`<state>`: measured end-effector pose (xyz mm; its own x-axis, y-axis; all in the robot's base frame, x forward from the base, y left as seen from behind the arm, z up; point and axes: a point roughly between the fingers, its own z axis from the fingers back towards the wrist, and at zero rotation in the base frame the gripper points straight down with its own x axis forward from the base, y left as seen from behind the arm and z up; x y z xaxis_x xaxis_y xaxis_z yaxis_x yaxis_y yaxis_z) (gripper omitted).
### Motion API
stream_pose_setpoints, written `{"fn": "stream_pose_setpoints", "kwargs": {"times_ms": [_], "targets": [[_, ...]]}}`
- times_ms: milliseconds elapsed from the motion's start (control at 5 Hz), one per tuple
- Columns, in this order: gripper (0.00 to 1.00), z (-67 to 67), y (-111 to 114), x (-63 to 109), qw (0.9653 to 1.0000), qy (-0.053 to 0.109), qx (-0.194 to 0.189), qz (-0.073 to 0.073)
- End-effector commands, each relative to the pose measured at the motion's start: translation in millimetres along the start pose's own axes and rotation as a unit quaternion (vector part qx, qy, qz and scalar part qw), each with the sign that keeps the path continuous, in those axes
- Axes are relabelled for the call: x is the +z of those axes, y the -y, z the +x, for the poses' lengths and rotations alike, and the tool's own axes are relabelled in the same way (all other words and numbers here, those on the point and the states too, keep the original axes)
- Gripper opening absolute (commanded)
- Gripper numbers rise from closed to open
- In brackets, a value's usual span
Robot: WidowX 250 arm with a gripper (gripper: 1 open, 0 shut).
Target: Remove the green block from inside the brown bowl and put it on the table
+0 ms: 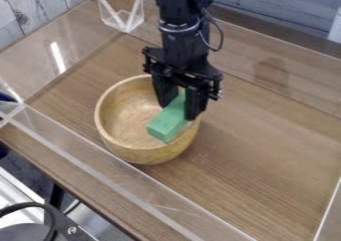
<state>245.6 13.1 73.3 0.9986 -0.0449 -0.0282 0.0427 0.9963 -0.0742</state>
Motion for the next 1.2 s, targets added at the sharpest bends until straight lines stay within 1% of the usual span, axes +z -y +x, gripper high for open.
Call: {"fn": "stream_pose_setpoints", "kwargs": {"times_ms": [0, 1000], "targets": [[0.0, 3.2, -4, 5.1, 0.9999, 0.012, 0.002, 0.005], [0.0, 17.1, 19, 9.9, 0.9997, 0.021, -0.009, -0.005]]}}
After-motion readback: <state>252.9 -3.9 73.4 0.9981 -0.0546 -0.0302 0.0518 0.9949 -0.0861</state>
